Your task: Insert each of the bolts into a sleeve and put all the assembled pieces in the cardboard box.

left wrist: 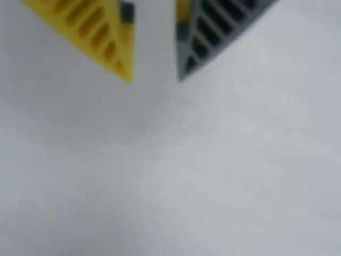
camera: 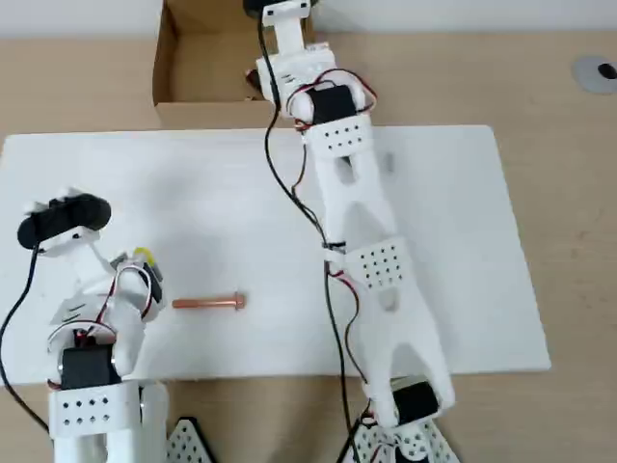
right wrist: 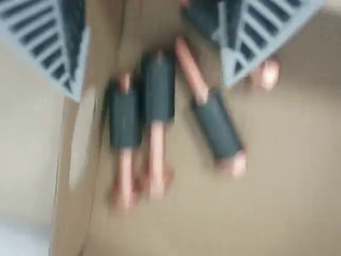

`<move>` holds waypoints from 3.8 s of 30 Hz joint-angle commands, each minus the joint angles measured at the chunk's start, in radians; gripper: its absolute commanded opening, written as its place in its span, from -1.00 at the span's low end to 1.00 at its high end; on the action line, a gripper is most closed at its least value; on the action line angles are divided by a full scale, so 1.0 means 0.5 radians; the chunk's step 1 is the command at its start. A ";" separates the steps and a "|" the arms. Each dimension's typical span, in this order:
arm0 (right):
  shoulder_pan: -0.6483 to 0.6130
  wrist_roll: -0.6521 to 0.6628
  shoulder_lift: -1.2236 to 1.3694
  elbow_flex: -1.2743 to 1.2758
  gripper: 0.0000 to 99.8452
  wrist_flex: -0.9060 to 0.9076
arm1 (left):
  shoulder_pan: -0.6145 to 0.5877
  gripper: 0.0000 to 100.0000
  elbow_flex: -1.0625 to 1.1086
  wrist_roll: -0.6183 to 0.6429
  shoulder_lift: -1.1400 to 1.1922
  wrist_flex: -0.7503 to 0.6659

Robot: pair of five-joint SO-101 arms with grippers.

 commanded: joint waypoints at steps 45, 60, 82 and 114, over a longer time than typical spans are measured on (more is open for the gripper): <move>1.662 0.927 -2.763 3.113 -0.57 1.019 | 0.543 -0.92 -1.798 -3.707 2.269 1.522; 1.674 0.924 -2.997 3.586 -0.57 0.663 | 0.813 -0.92 -1.734 -3.624 2.288 1.519; 1.947 1.031 -3.199 3.592 -0.56 0.724 | 1.142 -0.92 -1.289 -2.964 2.288 0.580; 1.938 1.037 -3.184 3.583 -0.56 0.776 | 0.893 -0.86 -2.467 -2.031 2.260 1.522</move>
